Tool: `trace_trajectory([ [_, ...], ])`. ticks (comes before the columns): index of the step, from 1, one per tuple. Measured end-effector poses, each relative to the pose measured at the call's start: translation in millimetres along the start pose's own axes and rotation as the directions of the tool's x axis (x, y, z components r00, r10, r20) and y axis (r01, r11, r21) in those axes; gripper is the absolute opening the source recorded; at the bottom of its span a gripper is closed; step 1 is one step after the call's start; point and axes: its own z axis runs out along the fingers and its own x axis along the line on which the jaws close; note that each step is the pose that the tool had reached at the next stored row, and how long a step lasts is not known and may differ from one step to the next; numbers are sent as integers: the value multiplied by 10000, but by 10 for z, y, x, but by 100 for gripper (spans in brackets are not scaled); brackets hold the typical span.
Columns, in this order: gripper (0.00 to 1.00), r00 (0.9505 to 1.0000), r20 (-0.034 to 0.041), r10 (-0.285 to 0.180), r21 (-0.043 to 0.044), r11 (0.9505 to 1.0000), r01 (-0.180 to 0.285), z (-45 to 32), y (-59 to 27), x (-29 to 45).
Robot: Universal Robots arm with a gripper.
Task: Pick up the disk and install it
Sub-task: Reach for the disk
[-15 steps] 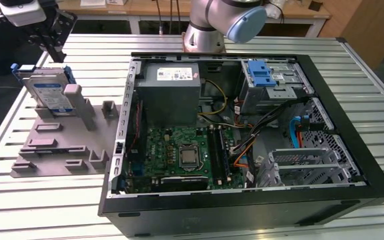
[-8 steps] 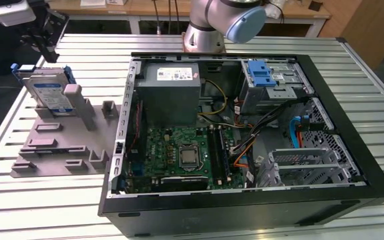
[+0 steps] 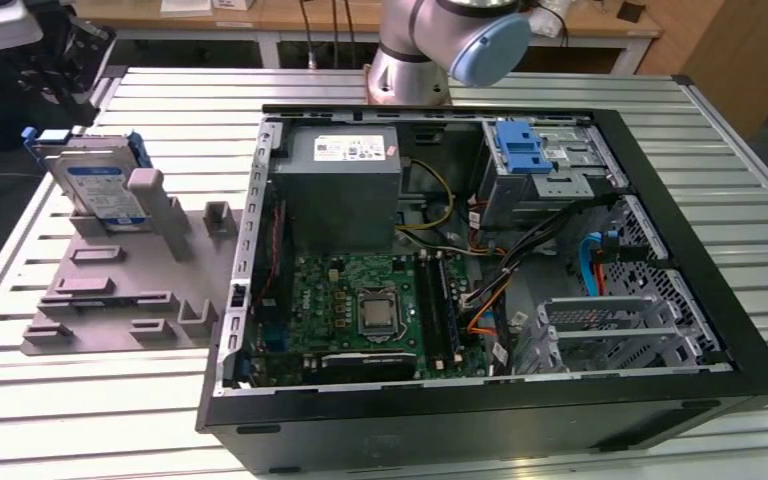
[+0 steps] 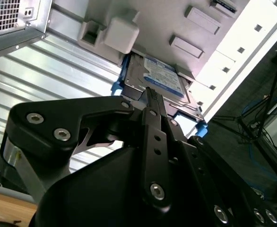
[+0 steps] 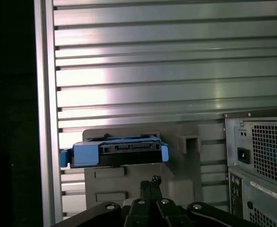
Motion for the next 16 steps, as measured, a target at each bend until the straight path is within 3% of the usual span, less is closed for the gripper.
trace_trajectory([
  [11,11,10000,1,3,-1,10000,-3,7,25,396],
  [14,11,10000,1,5,-1,10000,-5,17,57,468],
  [16,11,10000,1,5,0,10000,-5,17,58,477],
])
